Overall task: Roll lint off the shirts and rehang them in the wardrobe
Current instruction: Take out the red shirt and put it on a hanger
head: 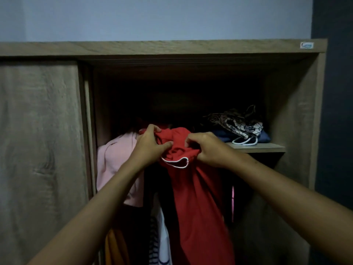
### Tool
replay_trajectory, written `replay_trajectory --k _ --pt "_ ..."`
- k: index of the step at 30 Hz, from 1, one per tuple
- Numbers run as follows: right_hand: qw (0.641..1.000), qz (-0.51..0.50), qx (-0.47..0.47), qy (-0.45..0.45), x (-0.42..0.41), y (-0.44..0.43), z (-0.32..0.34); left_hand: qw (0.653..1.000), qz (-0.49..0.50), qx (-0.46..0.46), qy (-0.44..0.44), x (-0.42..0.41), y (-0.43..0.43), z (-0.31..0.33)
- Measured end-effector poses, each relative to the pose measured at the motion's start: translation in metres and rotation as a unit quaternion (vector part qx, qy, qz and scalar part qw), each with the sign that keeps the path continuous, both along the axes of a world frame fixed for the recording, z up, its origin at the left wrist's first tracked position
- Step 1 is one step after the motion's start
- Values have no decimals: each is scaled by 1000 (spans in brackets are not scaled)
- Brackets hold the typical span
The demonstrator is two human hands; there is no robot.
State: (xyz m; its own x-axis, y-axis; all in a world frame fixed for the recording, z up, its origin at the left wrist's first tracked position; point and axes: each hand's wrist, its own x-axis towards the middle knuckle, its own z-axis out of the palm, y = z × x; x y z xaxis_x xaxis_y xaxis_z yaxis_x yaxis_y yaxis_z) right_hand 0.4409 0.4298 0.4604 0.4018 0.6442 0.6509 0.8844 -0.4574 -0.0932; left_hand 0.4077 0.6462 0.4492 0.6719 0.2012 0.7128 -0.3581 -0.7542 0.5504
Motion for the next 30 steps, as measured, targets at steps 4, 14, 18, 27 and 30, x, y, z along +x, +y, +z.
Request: replay_trajectory --k 4,14,18,27,30 --pt "978 36 -64 194 -4 -17 20 1000 -16 12 0 -10 1 -2" --pt "983 -157 -58 75 31 18 2 984 -104 146 -17 -28 -11 -33" --pt "988 -154 -20 4 28 25 -11 981 -127 148 14 -37 -5 -39" --pt "986 -74 136 -57 4 14 -45 991 115 -22 -73 -52 11 -16" --pt "982 -76 140 -106 -8 10 -53 991 131 -26 -33 -44 17 -12"
